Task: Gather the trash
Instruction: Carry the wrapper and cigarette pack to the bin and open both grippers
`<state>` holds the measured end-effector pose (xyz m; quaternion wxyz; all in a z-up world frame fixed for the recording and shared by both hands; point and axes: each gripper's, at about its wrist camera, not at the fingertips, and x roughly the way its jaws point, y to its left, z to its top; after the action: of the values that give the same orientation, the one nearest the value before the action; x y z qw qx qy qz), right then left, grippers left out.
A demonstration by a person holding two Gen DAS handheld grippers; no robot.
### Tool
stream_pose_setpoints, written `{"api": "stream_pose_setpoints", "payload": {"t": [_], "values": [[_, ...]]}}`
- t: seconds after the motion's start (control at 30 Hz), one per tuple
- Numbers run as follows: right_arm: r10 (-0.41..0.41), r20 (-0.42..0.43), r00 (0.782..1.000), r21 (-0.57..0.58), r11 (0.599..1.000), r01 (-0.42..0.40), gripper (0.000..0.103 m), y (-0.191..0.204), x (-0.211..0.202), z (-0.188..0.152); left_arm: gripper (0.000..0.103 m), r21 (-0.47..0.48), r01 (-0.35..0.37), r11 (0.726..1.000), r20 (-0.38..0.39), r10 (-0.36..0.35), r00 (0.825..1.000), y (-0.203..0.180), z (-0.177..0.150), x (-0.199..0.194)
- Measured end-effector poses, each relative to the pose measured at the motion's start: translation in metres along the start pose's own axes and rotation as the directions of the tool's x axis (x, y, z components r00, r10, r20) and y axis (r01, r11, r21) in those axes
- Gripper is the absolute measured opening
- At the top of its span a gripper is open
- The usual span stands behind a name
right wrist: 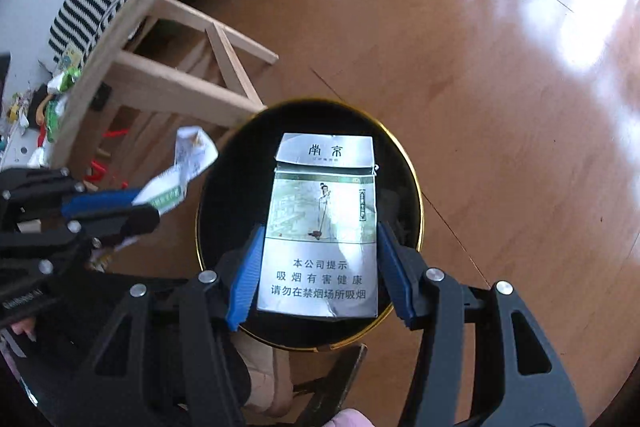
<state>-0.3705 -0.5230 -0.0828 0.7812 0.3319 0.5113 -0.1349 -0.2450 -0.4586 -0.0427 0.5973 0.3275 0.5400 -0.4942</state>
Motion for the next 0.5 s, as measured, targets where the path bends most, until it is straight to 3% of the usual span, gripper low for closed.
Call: {"api": "stream_pose_setpoints", "payload": {"t": [0.5], "values": [[0.012, -0.03, 0.999, -0.044, 0.999, -0.013, 0.057, 0.004, 0.0, -0.007, 0.012, 0.022, 0.012, 1.0, 0.011, -0.012, 1.0, -0.004, -0.007, -0.01]]}}
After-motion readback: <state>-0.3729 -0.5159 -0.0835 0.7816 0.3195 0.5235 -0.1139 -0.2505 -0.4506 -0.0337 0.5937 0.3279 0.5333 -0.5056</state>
